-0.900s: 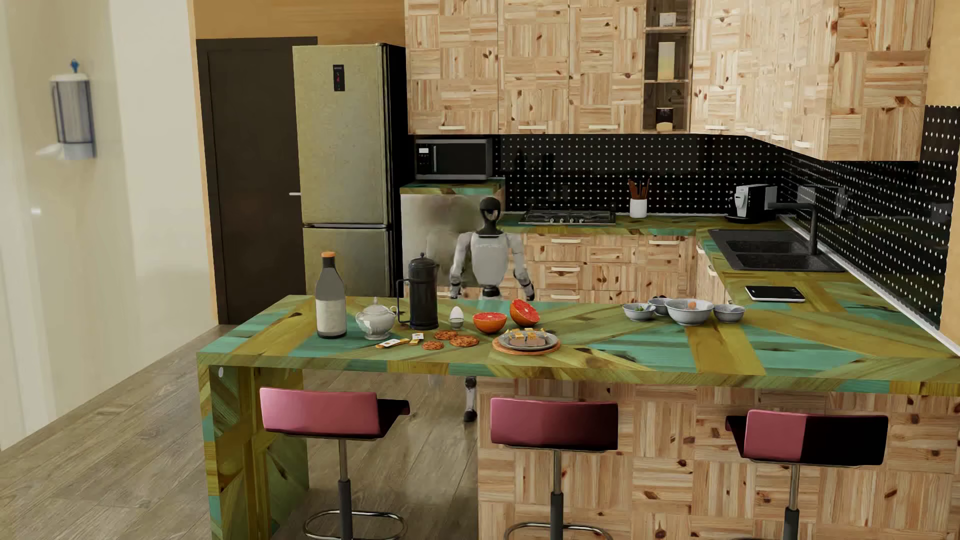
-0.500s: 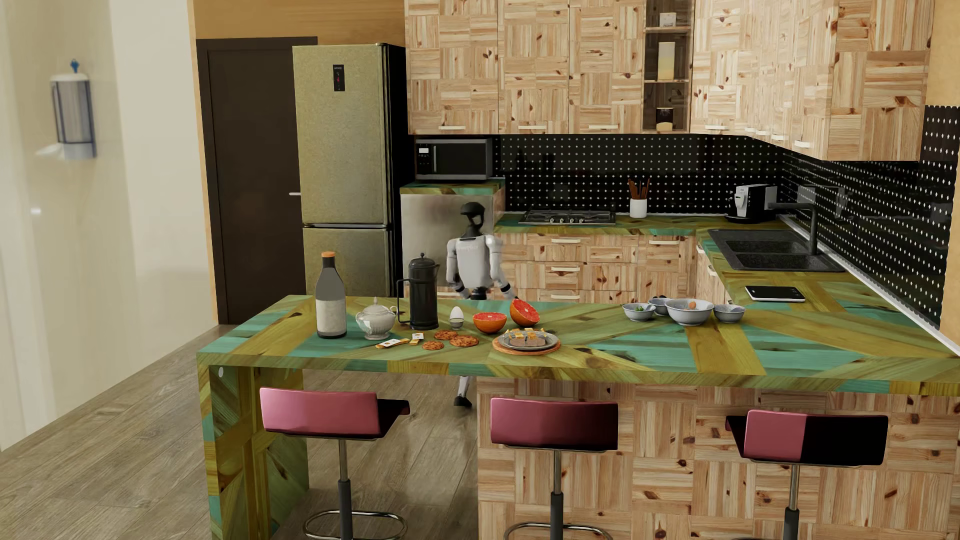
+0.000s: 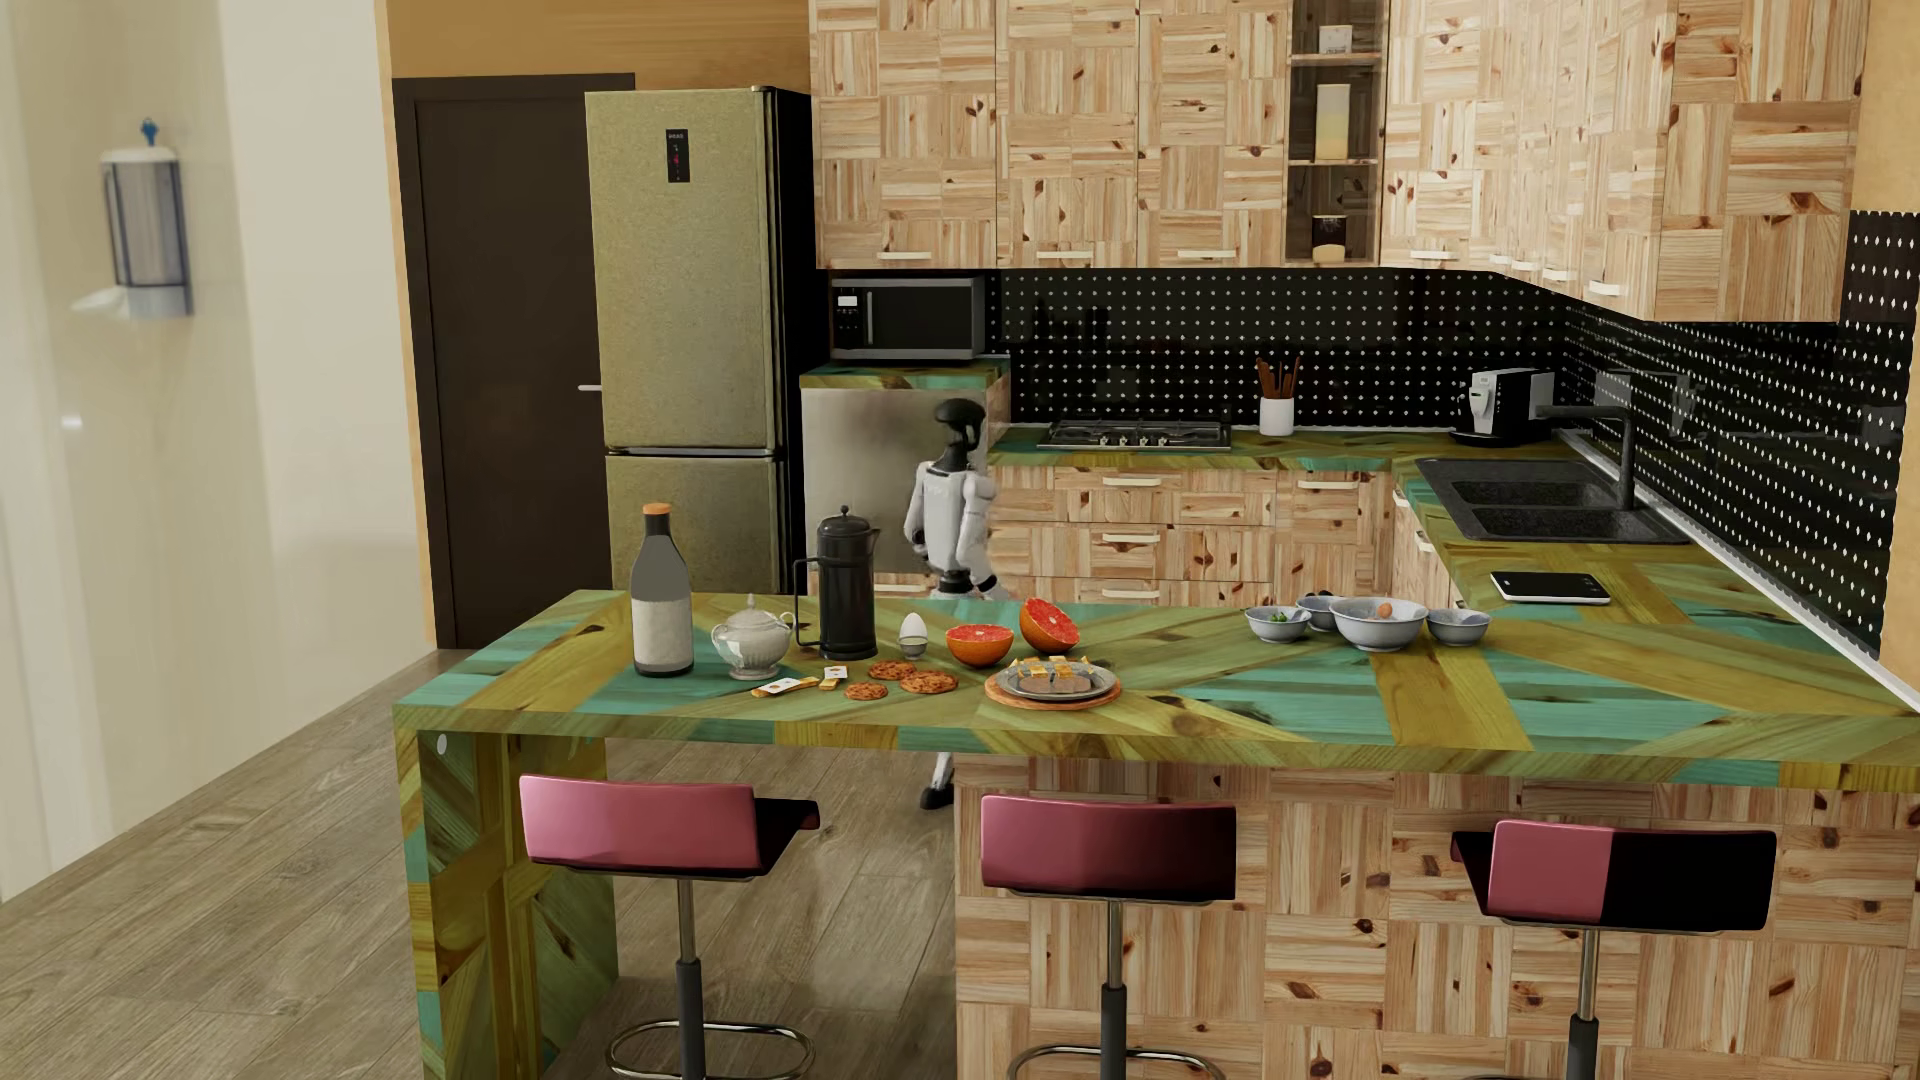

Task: Do a 180

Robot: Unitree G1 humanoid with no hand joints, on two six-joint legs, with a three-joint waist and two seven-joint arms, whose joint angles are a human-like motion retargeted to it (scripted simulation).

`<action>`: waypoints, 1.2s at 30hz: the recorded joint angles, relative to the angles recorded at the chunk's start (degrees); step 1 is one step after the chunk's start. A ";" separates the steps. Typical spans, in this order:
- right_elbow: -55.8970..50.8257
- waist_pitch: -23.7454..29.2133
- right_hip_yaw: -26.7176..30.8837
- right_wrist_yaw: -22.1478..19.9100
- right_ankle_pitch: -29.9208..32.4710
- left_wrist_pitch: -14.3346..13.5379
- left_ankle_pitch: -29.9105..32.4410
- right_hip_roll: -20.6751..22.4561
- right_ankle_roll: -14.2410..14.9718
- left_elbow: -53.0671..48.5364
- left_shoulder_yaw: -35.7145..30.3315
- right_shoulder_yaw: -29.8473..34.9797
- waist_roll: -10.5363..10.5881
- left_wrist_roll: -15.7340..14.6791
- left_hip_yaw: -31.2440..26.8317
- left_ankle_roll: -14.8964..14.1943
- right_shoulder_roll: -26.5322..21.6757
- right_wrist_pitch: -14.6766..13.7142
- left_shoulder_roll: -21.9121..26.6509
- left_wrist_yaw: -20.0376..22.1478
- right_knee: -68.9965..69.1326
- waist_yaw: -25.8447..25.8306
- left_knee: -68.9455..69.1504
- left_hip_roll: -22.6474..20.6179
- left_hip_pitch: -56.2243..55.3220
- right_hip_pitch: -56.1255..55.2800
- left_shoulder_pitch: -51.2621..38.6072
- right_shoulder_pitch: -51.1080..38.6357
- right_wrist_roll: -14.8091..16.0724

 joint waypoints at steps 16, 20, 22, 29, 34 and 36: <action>0.27 -0.06 0.98 0.36 8.67 2.45 -2.83 2.30 0.15 -3.09 -2.99 -1.19 -1.60 -1.29 0.13 -1.52 2.08 -0.17 -3.19 -3.49 -8.46 -8.10 -6.94 6.04 8.80 -2.38 -0.95 0.71 1.72; 1.50 0.18 -1.98 -0.80 11.26 2.45 -4.89 -0.36 0.71 -4.17 -3.14 0.07 -2.36 0.24 1.68 -1.97 -0.57 4.99 -4.72 -1.92 -7.22 -4.44 -5.17 6.61 9.63 -4.69 -3.97 0.31 -0.35; -0.95 -0.12 -1.06 -1.97 11.11 -0.28 -4.23 0.86 0.26 -3.16 -3.27 -0.76 -1.71 1.00 2.91 -2.14 2.05 4.52 -3.54 -1.28 -9.42 -6.61 -7.15 7.53 10.31 -4.99 -0.53 0.89 -0.10; -1.39 1.34 -3.82 0.73 1.61 1.06 -8.11 -0.84 -8.04 -0.35 -0.92 -0.36 -3.29 -0.36 2.55 -3.99 1.76 2.56 -1.86 -3.96 -2.32 -5.44 -4.50 6.84 12.34 -10.33 -3.13 1.80 1.78; -0.24 1.36 -1.25 0.72 7.31 4.36 -6.27 2.08 1.05 -1.27 -0.27 -1.60 -0.86 3.00 -2.24 5.48 1.05 -5.72 -2.25 -1.19 -5.35 0.02 3.47 0.93 2.02 -12.07 -0.72 2.08 4.43; -0.19 0.37 -5.94 -1.41 -7.74 6.30 -6.10 -1.77 -2.56 0.60 1.19 0.05 -3.58 1.88 2.58 -1.58 -0.24 -7.32 -0.04 -1.97 11.78 -2.36 2.25 2.07 4.81 -13.22 -1.98 0.36 4.08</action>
